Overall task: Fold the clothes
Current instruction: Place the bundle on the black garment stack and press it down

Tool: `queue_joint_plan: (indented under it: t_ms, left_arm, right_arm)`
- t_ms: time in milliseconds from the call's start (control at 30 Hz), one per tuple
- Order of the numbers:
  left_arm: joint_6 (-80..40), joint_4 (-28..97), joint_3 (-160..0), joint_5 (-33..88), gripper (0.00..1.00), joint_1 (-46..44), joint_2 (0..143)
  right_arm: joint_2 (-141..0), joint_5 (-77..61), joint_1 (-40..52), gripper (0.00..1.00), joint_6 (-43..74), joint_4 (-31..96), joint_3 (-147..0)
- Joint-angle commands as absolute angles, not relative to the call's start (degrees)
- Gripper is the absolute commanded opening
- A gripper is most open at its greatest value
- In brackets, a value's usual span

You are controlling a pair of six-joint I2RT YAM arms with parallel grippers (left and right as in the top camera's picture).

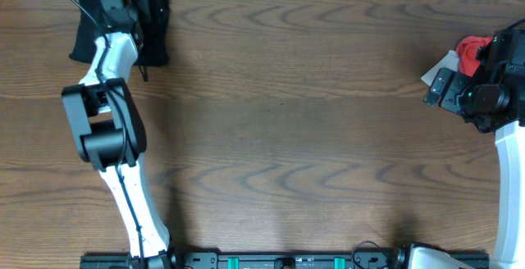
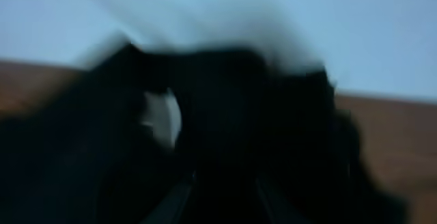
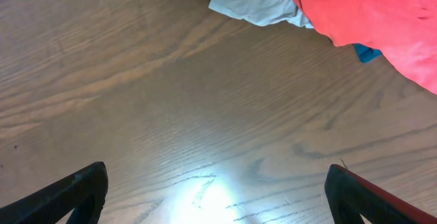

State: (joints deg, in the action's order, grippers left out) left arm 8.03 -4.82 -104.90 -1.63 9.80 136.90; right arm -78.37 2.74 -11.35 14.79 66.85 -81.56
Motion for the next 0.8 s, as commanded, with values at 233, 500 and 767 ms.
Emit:
queue_joint_plan:
  t_ms: [233, 500, 767]
  left_arm:
    - [9.2, -6.9, -104.9, -1.7, 0.27, 10.2, 138.2]
    - [9.2, -11.1, -104.9, -1.8, 0.27, 10.3, 127.4]
    - [9.2, -4.1, -104.8, -7.3, 0.21, 14.1, 126.7]
  right_arm:
    - [-78.8, 2.5, -11.6, 0.99, 14.0, 67.1, -81.2]
    - [-78.8, 2.5, -11.6, 0.99, 14.0, 67.0, -81.2]
    - [-78.8, 2.5, -11.6, 0.99, 14.0, 67.1, -81.2]
